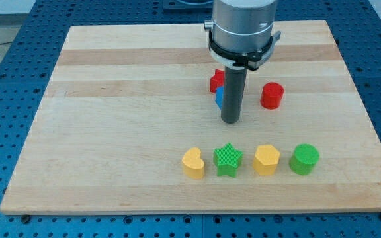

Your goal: Push red star above yellow heart

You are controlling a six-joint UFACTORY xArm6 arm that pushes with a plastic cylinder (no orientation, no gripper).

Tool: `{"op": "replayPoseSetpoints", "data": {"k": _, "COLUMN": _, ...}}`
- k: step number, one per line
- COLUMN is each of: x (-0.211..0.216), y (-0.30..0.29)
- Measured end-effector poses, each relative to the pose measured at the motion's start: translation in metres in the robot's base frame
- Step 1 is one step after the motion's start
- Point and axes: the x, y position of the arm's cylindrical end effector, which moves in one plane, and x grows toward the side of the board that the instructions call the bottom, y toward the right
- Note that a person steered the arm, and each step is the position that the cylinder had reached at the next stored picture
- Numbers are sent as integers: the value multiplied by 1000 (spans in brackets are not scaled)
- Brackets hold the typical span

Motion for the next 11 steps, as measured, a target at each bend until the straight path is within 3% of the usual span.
{"op": "replayPoseSetpoints", "data": {"k": 2, "x": -10, "y": -76}}
{"op": "replayPoseSetpoints", "data": {"k": 4, "x": -101, "y": -85}}
{"op": "replayPoseSetpoints", "data": {"k": 5, "x": -129, "y": -50}}
{"op": "replayPoseSetpoints", "data": {"k": 7, "x": -129, "y": 73}}
{"op": "replayPoseSetpoints", "data": {"k": 8, "x": -114, "y": 72}}
{"op": "replayPoseSetpoints", "data": {"k": 11, "x": -82, "y": -8}}
